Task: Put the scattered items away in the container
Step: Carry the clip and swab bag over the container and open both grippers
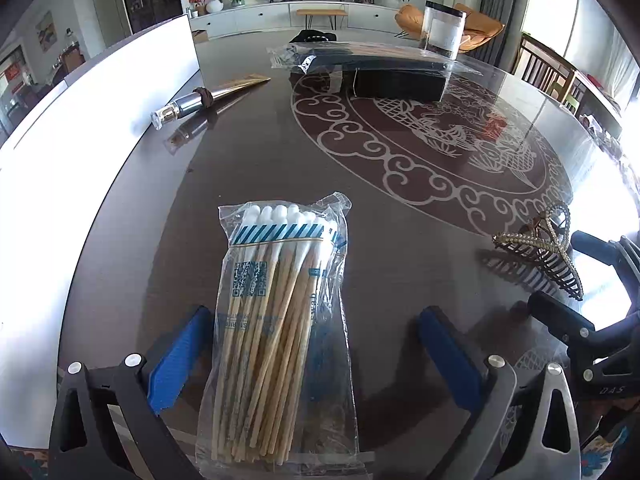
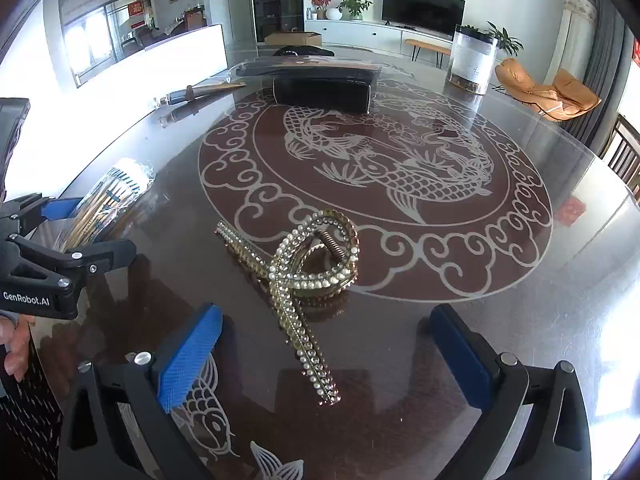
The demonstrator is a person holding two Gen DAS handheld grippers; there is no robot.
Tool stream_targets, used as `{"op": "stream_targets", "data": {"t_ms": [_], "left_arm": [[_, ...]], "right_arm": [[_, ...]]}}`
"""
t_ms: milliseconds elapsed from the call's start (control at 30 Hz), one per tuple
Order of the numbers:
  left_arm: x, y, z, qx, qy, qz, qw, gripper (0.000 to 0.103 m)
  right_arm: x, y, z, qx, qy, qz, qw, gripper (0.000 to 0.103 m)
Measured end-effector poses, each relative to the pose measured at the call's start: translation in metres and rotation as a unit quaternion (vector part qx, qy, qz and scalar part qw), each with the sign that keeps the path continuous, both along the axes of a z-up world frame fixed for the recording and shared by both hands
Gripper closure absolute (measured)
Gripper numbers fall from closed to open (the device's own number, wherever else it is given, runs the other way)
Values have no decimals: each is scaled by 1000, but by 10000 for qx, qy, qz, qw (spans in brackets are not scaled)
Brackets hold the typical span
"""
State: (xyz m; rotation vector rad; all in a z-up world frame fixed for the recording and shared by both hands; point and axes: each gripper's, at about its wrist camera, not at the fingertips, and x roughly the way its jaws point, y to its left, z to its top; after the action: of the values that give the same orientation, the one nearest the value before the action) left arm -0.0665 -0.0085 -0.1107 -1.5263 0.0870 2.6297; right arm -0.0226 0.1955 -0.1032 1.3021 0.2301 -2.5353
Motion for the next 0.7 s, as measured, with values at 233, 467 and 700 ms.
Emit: {"op": "stream_targets", "data": {"t_ms": [233, 467, 700], "left_arm": [[1, 1, 0, -19, 10, -26, 10000, 0], [-5, 0, 1, -28, -86, -297, 9995, 1], [5, -11, 17, 416, 200, -397, 9981, 72]], "right_arm": [[-1, 0, 0, -1, -3, 26, 10000, 0], [-17, -3, 3, 132, -343, 560, 9978, 8], [-11, 2, 15, 33, -276, 818, 9963, 59]]}}
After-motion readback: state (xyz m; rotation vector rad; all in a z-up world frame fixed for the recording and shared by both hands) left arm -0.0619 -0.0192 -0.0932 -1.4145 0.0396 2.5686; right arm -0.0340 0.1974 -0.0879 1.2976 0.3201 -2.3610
